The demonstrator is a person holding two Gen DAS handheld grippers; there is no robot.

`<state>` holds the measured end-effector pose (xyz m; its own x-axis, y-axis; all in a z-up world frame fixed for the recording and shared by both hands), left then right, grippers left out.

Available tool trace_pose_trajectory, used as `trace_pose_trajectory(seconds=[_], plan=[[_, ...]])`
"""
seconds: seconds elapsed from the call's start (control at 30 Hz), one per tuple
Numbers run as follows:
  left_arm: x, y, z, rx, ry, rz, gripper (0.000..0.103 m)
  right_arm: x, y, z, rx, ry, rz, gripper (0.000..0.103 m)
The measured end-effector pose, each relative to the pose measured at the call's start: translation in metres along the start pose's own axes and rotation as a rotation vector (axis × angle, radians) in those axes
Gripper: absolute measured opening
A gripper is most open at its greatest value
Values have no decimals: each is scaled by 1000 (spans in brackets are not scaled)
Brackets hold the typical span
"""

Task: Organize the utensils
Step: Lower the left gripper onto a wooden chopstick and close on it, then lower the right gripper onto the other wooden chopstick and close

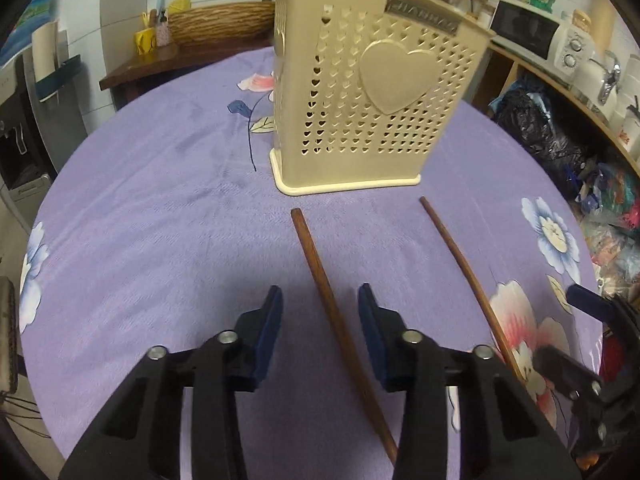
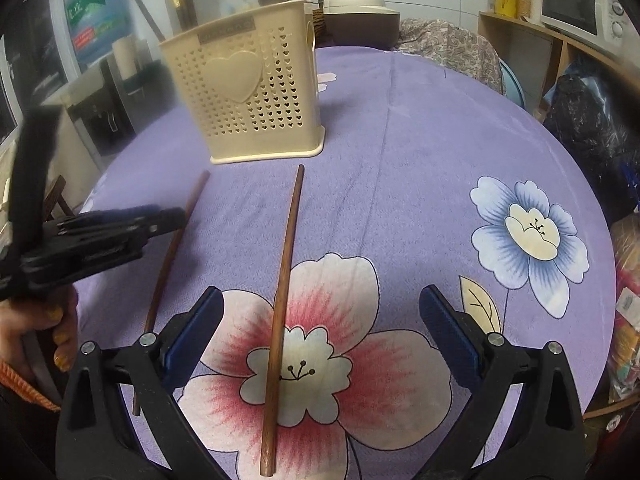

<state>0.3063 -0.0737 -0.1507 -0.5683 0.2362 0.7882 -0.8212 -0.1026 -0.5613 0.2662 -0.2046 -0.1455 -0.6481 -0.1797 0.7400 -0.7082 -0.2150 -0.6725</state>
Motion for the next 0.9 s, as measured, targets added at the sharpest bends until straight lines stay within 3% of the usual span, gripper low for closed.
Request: trace_pose_trajectory(seconds=[0.23, 0.4, 0.5, 0.6, 0.7, 0.9], plan=[[-20, -20, 6, -16, -23, -20, 11, -6, -22, -5, 38, -31, 13, 87], [-21, -22, 8, 0, 11, -29, 11, -24, -41, -8, 59, -64, -6, 77], [-19, -21, 7, -5, 9, -24, 11, -42, -50, -11, 72, -84, -32, 59], [-20, -21, 7, 0, 13, -27, 11, -62, -57, -10, 73, -81, -62, 50], [-21, -25, 4, 0, 16, -27, 11, -78, -63, -10, 69, -82, -91, 34], [-24, -28, 4, 4, 20, -28, 11, -96, -73, -14, 83, -62, -114, 22]])
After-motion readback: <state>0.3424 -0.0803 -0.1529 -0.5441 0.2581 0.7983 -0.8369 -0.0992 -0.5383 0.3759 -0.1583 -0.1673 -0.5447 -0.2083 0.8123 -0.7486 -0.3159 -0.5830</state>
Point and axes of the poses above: each gripper's, at about its wrist camera, not at the fingertips, and x roughly against the way its jaws point, z to its right, y to its underside, the point moved 8 cm from there along -x, roughly the way its jaws point, and after that the axes turned 12 degrees about x, right-handed, at the moved point
